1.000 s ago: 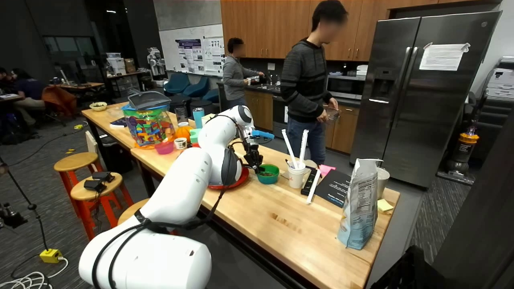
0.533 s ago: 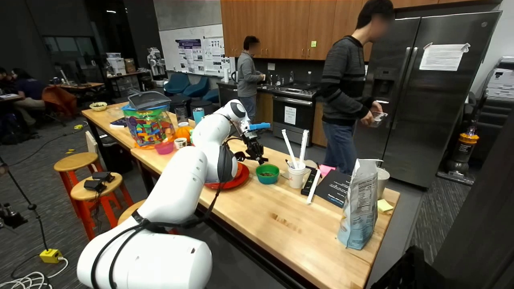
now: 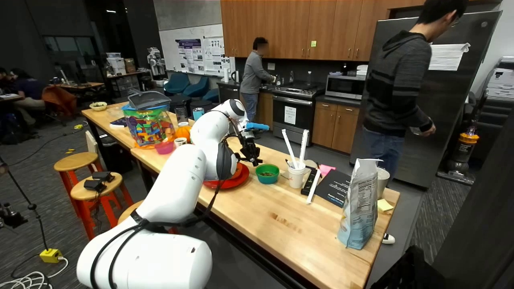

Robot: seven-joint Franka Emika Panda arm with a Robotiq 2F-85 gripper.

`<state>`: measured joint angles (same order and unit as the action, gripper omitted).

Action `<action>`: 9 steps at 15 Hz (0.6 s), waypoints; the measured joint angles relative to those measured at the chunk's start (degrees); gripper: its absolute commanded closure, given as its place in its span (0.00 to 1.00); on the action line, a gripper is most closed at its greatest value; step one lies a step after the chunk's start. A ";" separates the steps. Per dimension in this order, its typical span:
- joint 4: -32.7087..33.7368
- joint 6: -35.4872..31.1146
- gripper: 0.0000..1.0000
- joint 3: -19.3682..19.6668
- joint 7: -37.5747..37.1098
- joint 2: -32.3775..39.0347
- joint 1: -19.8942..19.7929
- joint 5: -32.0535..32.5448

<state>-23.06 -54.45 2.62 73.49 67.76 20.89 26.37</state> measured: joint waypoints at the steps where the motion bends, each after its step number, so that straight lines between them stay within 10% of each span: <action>1: -0.21 3.19 0.99 -0.11 -0.01 -0.32 0.00 -0.91; 9: 0.46 15.49 0.99 -0.18 -0.24 -1.63 -0.22 -5.13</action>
<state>-22.60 -38.96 2.44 73.25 66.13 20.67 21.24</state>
